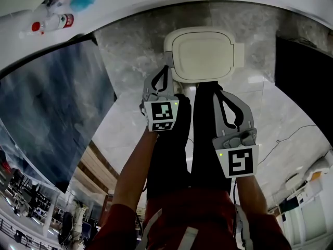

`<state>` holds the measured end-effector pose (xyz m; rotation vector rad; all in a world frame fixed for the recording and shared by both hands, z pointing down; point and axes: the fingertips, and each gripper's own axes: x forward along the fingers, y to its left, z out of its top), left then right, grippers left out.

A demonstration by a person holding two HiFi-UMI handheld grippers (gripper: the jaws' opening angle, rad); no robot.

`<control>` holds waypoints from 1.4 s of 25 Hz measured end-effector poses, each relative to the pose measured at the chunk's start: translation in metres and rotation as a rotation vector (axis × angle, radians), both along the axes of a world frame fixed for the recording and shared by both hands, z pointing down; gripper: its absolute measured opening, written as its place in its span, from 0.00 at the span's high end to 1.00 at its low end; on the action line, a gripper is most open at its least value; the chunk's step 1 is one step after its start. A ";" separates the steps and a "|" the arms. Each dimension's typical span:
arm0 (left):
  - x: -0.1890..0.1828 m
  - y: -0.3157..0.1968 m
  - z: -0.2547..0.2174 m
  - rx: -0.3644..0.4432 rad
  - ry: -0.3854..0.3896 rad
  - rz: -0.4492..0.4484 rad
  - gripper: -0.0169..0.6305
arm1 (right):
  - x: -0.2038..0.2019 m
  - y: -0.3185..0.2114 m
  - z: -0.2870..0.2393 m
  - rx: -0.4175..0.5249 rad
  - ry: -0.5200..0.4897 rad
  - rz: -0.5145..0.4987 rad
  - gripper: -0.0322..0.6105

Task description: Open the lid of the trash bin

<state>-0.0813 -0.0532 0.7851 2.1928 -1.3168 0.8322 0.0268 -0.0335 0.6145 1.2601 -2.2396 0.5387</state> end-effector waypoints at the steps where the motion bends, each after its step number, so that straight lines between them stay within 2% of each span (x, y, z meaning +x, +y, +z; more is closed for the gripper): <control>1: 0.000 -0.001 0.006 -0.012 -0.003 -0.006 0.97 | 0.000 0.000 0.001 -0.006 0.000 -0.001 0.95; 4: -0.002 -0.002 0.023 -0.044 -0.005 -0.024 0.97 | 0.001 0.001 0.005 -0.016 -0.002 -0.004 0.95; 14: -0.001 0.003 0.074 -0.121 -0.054 0.006 0.97 | 0.001 0.003 0.014 -0.043 0.005 -0.026 0.95; 26: -0.002 0.003 0.078 -0.123 -0.048 0.005 0.96 | -0.004 0.001 0.018 -0.059 0.011 -0.044 0.95; 35: -0.006 0.002 0.079 -0.136 -0.009 -0.010 0.96 | -0.005 -0.005 0.015 -0.053 0.020 -0.037 0.95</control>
